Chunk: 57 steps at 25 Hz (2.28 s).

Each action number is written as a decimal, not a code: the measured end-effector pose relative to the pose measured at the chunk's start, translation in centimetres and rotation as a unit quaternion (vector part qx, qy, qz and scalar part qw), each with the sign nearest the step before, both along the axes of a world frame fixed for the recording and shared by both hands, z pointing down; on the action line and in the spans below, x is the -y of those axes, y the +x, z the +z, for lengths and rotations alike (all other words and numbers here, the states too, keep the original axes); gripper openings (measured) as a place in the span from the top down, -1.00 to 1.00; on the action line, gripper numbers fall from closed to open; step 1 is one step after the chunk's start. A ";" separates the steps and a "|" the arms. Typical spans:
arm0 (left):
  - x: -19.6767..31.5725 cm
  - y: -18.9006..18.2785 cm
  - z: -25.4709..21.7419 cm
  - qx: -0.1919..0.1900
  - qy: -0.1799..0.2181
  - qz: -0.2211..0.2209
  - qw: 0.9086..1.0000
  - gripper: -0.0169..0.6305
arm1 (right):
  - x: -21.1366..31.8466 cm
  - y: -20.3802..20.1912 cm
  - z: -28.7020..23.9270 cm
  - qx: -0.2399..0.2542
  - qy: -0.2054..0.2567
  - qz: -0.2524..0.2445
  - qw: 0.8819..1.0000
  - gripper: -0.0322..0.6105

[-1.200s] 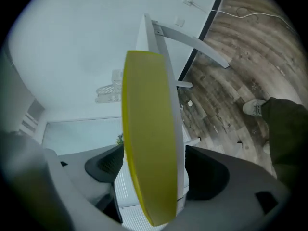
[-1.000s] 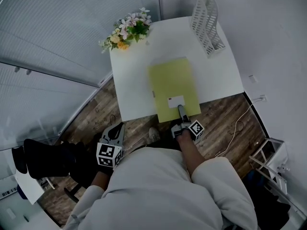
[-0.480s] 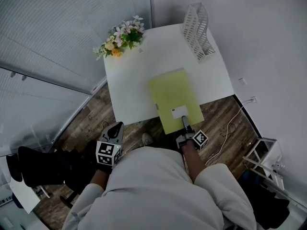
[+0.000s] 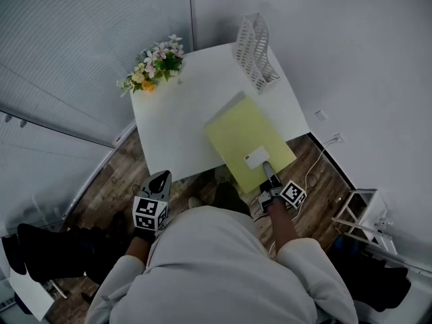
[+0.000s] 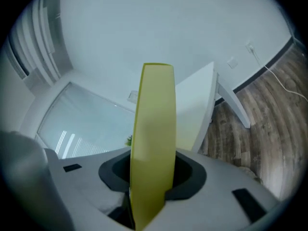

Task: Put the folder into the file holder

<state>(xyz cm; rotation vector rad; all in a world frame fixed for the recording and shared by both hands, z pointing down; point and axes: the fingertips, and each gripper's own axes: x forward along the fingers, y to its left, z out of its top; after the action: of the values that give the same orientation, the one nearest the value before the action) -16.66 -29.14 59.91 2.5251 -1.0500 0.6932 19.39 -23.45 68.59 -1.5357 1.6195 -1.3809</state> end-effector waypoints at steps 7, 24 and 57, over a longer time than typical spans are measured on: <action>1.0 1.0 -0.3 -0.018 0.002 0.001 1.000 0.92 | 1.6 3.9 -4.0 -0.049 -0.019 -0.038 0.998 0.43; 2.9 1.7 0.1 -0.047 -0.010 -0.029 0.998 0.92 | 9.3 13.9 -20.0 -0.250 -0.033 -0.136 0.958 0.43; 4.1 1.1 2.5 -0.072 -0.040 -0.091 0.992 0.92 | 28.4 14.4 -32.7 -0.481 -0.076 -0.283 0.826 0.42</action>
<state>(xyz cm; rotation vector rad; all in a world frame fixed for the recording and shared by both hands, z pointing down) -15.55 -33.25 62.42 2.3359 -1.1591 0.4842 33.84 -51.88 35.91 -2.1408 2.8069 -1.0117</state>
